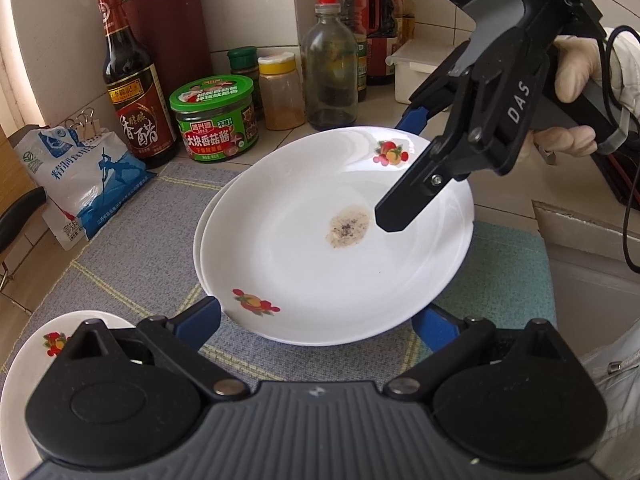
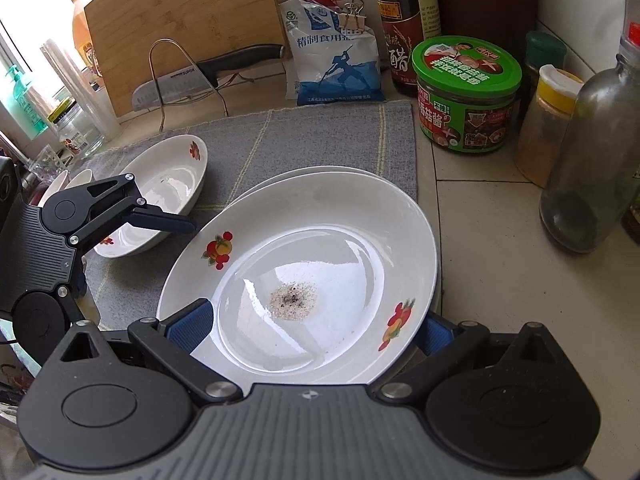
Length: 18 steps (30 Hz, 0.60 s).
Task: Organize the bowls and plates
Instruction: 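Lower the stained plate onto the other floral plate with the right gripper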
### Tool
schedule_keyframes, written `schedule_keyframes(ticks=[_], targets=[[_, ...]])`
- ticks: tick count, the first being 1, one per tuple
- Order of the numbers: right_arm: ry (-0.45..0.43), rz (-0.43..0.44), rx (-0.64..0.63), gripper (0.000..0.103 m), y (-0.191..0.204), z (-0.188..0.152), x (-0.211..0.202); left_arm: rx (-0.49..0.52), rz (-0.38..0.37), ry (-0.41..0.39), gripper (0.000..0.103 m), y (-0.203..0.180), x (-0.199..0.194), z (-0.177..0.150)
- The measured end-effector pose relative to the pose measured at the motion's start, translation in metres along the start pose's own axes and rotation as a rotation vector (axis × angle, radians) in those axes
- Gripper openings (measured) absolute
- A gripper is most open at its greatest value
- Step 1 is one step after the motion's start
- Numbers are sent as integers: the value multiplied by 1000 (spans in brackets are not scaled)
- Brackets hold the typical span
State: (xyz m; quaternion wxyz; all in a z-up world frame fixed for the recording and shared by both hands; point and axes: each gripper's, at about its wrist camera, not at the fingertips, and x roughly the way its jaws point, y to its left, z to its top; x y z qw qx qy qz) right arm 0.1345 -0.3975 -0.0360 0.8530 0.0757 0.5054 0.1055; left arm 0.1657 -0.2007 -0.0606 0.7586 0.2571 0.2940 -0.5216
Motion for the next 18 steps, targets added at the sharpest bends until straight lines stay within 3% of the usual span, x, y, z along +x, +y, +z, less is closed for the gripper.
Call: schedule_keyframes(ticks=[18], targets=[[30,-106,-35,103,19,-9,-2,-1,11,-22,101,-6,-3,-2]])
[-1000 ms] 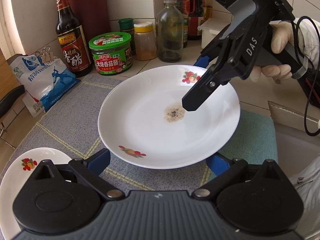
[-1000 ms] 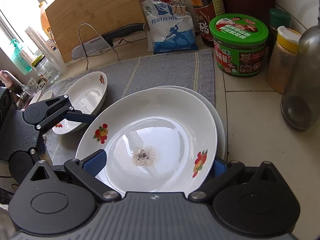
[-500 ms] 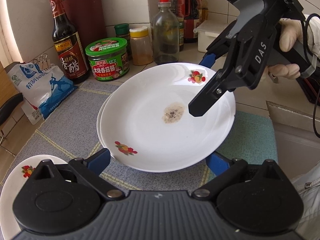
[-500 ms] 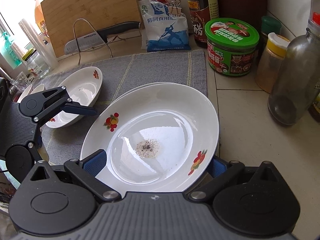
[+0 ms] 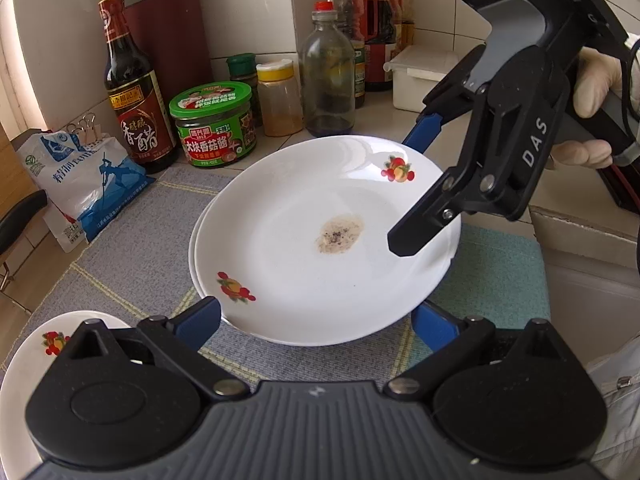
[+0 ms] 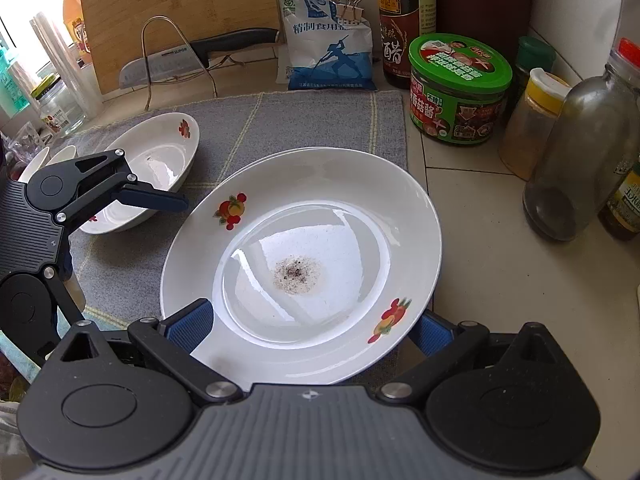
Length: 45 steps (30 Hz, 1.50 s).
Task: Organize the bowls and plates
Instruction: 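Lower the stained plate onto the other floral plate with the right gripper, then open the right gripper and withdraw it from the stacked plates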
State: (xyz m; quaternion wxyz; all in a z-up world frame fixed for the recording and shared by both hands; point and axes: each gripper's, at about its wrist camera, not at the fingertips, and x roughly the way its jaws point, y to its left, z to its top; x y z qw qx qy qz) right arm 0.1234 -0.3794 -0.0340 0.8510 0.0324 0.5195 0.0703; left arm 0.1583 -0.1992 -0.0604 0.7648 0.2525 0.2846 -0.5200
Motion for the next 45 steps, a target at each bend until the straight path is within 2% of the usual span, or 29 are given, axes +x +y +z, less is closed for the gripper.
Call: schedule_keyframes(ticks=[8,12,15,22,27,31,36,45], targets=[[-1,-80,-22,103,6,-12,-3,-35,29,-14,99,-6,-10,-5],[-46,-156,-101,103,24,-14,-10,-103,82,-18,100,-6,-25,-4],[-92,-174,-149,103,38,-13,-15,-166,136,-25,100,-7,-40,-7],[-210,-133,-246,103,76,-11,-22,-354,286,11,101,-8,-75,-31],[-225,-82,-246,103,100,-10,-14,-469,373,48,101,2,-94,-63],[-221,-65,-248,103,120,-10,-6,-503,435,95,101,11,-99,-90],[-210,-45,-251,103,145,-8,-1,-512,456,124,101,22,-103,-112],[-186,-69,-266,103,173,-6,3,-550,434,97,101,40,-96,-129]])
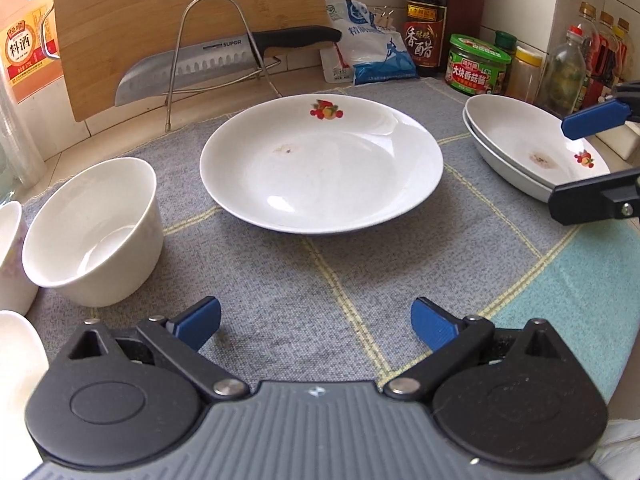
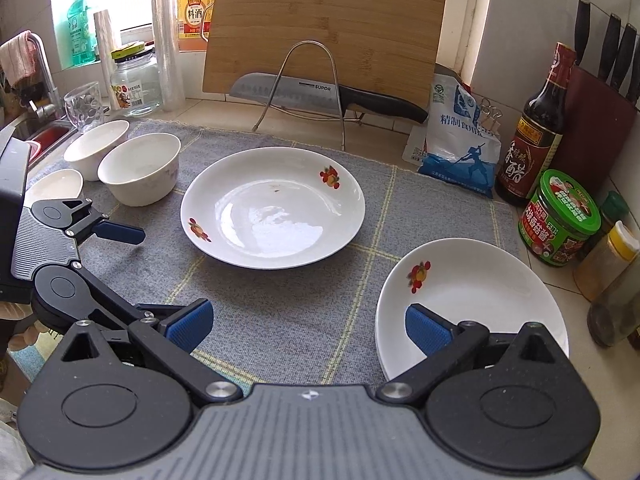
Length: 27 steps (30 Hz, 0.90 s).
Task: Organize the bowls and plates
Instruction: 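Open the right gripper and withdraw it from the stacked plates, then move the right gripper to the floral plate on the towel and grasp its rim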
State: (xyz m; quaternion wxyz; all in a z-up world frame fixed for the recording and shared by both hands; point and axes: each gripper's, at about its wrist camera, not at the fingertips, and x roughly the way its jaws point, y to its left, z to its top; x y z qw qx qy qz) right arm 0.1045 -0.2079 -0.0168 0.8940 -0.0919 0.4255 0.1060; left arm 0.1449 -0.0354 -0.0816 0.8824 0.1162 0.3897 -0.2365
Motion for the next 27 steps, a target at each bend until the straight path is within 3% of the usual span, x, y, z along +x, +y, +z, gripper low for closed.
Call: schedule_keyframes(ticks=[14,27], targets=[[17,-9,14,103,-4,4,8,-12,-3,-41,103,-6,21,16],[19,68,-33,103,-25,26,36,-36,16,-64,103,-6,36,29]])
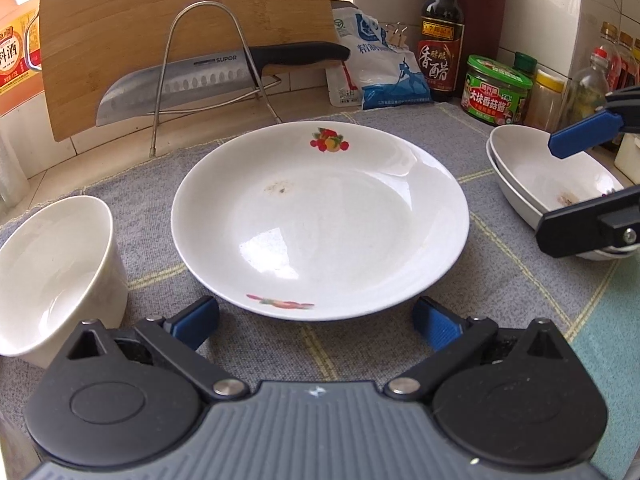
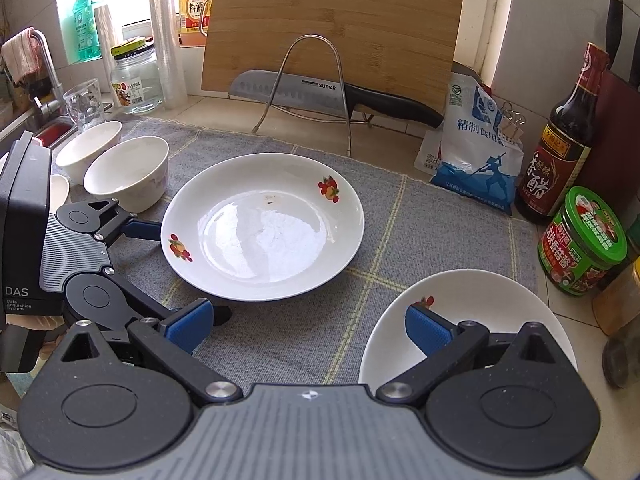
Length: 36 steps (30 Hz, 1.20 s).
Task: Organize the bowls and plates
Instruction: 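Move the right gripper to the floral plate on the towel and grasp its rim, then lift the floral plate with the right gripper and carry it toward the plate stack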
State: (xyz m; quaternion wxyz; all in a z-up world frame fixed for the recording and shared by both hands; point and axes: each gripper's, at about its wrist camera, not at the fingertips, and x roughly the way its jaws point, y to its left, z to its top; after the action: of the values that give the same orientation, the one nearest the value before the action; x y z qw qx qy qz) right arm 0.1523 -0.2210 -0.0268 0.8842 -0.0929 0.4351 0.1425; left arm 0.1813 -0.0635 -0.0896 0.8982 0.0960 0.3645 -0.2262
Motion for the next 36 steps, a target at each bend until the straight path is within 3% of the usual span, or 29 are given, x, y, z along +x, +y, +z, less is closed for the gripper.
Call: schedule_keyframes(ticks=[10,26,36], targets=[[45,109,-87,103,-20,36,43,-3,-1,-31,103,1,1,-2],[227,326,-187,103,-37,95,142,8,-9,-37,103,1,1,-2],[264,363,-249,103,-26,106,163,10,-11,-36,103,1,0,-3]])
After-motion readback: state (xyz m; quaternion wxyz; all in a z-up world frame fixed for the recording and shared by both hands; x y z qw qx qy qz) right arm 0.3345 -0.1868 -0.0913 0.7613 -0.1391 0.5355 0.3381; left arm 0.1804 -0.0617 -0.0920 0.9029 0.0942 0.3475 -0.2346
